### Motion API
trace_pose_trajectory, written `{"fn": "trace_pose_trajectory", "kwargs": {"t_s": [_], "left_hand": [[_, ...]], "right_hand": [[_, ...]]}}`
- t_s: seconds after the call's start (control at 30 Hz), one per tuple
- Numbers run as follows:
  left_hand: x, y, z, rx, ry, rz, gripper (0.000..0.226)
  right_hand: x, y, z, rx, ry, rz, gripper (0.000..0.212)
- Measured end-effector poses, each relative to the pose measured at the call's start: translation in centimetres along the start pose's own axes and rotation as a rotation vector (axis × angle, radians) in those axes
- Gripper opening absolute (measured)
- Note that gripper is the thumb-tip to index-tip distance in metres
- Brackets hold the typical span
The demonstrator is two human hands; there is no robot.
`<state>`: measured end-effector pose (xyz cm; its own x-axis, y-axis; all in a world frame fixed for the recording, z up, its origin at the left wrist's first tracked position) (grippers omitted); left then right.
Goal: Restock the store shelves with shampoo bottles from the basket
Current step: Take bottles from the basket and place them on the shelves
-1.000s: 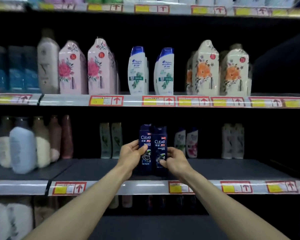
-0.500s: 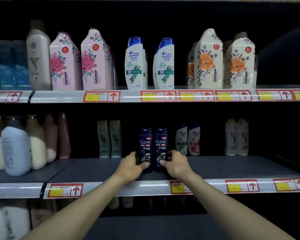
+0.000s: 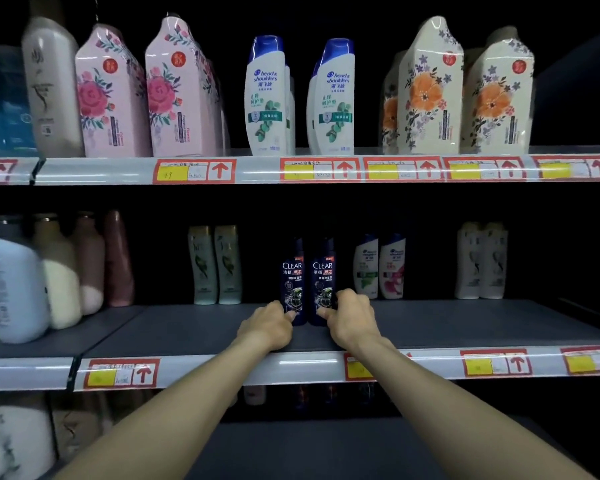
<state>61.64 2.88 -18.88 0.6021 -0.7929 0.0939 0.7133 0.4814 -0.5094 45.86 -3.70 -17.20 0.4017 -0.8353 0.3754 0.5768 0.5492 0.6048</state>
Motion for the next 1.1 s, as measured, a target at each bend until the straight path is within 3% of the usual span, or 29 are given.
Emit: {"fn": "trace_pose_trajectory", "kwargs": {"t_s": [0.27, 0.4, 0.57, 0.73, 0.9, 1.1], "left_hand": [[0.1, 0.0, -0.6, 0.124, -0.088, -0.024, 0.043], [-0.3, 0.1, -0.6, 0.149, -0.068, -0.024, 0.047], [-1.9, -0.1, 1.0, -0.133, -0.084, -0.021, 0.032], [-7.0, 0.1, 3.5, -0.328, -0.221, -0.155, 0.057], [-15.0, 1.9, 1.2, -0.44, -0.28, -0.257, 0.047], [-21.7, 7.9, -8.6, -0.361, -0.103, -0.19, 0.045]], "right_hand": [[0.6, -1.0, -0.9, 0.043, -0.033, -0.015, 0.042], [0.4, -1.2, -1.1, 0.045, -0.061, -0.007, 0.032], [-1.0, -0.7, 0.2, 0.09, -0.193, 0.052, 0.037], [-5.0, -0.8, 1.9, 0.248, -0.288, 0.257, 0.019], [-12.2, -3.3, 0.2, 0.314, -0.135, 0.342, 0.016], [-20.9, -8.5, -5.2, 0.267, 0.191, 0.21, 0.014]]}}
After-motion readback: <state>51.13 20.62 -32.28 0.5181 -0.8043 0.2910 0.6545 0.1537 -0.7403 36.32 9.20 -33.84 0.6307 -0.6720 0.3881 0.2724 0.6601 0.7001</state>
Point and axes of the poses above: each hand's wrist, its own x-axis towards the middle knuckle, its own z-axis out of the back of the hand, y = z × x, the point moved 3 cm from there along x, towards the middle knuckle, and after that the axes turned 3 degrees about z, right-handed, at the moved point
